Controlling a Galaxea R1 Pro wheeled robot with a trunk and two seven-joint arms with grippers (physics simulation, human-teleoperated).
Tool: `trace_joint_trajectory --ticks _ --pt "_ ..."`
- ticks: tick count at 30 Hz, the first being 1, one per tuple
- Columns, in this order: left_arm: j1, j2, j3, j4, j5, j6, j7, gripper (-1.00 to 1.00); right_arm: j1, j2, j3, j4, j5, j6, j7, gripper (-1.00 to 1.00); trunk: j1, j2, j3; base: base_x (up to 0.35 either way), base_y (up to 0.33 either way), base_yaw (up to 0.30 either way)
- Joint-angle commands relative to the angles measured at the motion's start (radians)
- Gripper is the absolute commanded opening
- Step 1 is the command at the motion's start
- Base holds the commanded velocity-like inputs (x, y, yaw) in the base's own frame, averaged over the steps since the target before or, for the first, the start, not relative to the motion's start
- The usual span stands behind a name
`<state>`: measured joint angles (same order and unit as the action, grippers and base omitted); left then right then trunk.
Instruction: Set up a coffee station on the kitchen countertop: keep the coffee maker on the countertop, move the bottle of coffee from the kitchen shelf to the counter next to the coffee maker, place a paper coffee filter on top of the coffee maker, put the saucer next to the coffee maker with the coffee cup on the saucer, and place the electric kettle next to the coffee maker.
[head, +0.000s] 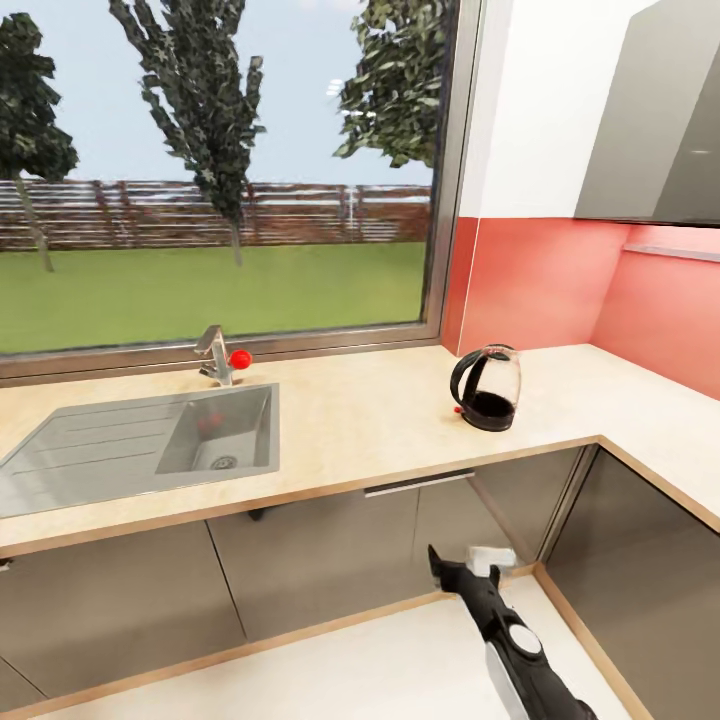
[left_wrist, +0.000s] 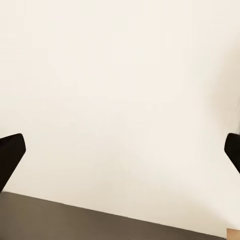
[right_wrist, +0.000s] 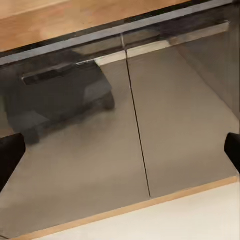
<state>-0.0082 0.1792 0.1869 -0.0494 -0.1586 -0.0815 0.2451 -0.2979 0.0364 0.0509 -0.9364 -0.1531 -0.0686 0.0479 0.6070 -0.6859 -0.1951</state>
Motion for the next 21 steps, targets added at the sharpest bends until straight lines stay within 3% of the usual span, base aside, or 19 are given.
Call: trace_joint_trajectory --ticks 1,3,8,13,18,21 --pt "-0.001 0.002 0.009 0.001 -0.01 -0.005 0.003 1.0 -0.005 0.006 0.0 -0.02 -0.01 -0.003 0.004 1.0 0.0 -0.001 -0.002 0.0 0.0 0.0" --pt "-0.001 0.005 0.01 0.002 -0.009 -0.007 0.003 1.0 -0.026 0.035 0.0 -0.093 -0.009 0.0 0.004 1.0 0.0 -0.001 -0.002 0.0 0.0 0.0" --pt "-0.001 0.015 0.014 0.002 -0.007 -0.009 0.003 1.0 -0.064 0.067 0.001 -0.226 -0.007 0.012 -0.042 1.0 0.0 -0.001 -0.002 0.0 0.0 0.0" --pt "-0.001 0.02 0.013 0.002 -0.006 -0.01 0.003 1.0 -0.095 0.075 0.007 -0.361 -0.009 0.096 -0.161 1.0 0.0 -0.001 -0.002 0.0 0.0 0.0" --pt "-0.001 0.019 0.015 0.002 -0.004 -0.01 0.002 1.0 -0.112 0.077 0.043 -0.46 -0.009 0.212 -0.195 1.0 0.0 -0.001 -0.002 0.0 0.0 0.0" --pt "-0.001 0.015 0.018 0.002 -0.003 -0.005 0.002 1.0 -0.157 0.077 0.06 -0.478 -0.008 0.264 -0.202 1.0 0.0 -0.001 -0.002 0.0 0.0 0.0"
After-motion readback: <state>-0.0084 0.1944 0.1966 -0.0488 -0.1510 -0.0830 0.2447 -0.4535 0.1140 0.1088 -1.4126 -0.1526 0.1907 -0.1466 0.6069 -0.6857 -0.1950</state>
